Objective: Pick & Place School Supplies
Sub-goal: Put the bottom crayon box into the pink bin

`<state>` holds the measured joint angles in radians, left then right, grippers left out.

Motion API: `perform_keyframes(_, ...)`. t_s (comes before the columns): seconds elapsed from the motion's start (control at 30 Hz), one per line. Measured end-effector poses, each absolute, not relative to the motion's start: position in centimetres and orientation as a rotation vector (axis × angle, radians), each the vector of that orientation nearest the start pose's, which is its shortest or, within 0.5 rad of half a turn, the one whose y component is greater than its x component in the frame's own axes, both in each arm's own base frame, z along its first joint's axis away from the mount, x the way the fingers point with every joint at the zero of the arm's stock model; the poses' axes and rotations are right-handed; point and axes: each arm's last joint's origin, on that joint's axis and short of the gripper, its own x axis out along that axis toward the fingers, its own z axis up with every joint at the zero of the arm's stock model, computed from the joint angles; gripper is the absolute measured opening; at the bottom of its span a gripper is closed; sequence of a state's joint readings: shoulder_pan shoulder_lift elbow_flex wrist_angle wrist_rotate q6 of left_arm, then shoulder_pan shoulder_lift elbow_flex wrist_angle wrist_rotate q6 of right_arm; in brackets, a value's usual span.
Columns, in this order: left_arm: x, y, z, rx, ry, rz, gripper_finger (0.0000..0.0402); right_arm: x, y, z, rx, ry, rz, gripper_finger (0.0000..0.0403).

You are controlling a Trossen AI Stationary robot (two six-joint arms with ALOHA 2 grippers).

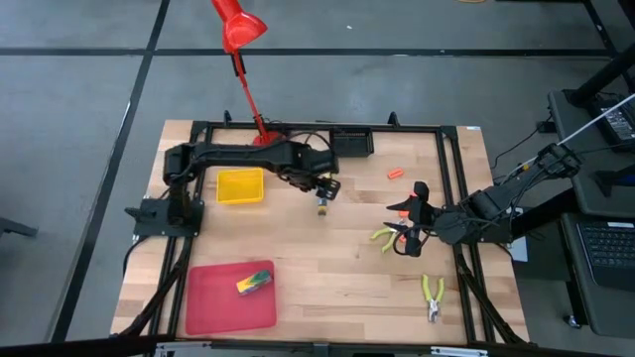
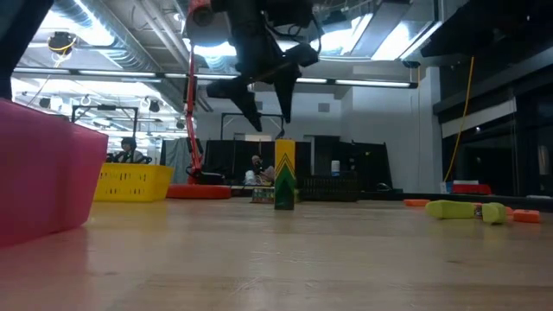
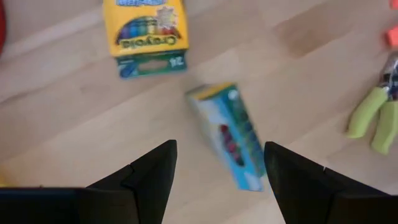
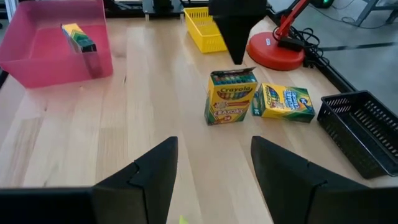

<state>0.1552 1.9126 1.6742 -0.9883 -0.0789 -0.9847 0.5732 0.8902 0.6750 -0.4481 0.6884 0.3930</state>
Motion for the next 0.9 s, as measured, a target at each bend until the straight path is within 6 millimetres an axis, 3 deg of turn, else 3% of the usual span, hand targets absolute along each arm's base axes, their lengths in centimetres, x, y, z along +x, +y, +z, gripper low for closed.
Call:
perform_keyframes(0.5,39.5,5.0,25.8,-0.887,1.033,0.793,0.0239,15.8,8.0,25.8,-0.004,0.515,-0.22,0.0208)
perform_keyframes(0.9,40.6,3.6,23.7,-0.859,1.097,0.779,0.0229,15.7,8.0,25.7,-0.009,0.526,-0.218,0.0208)
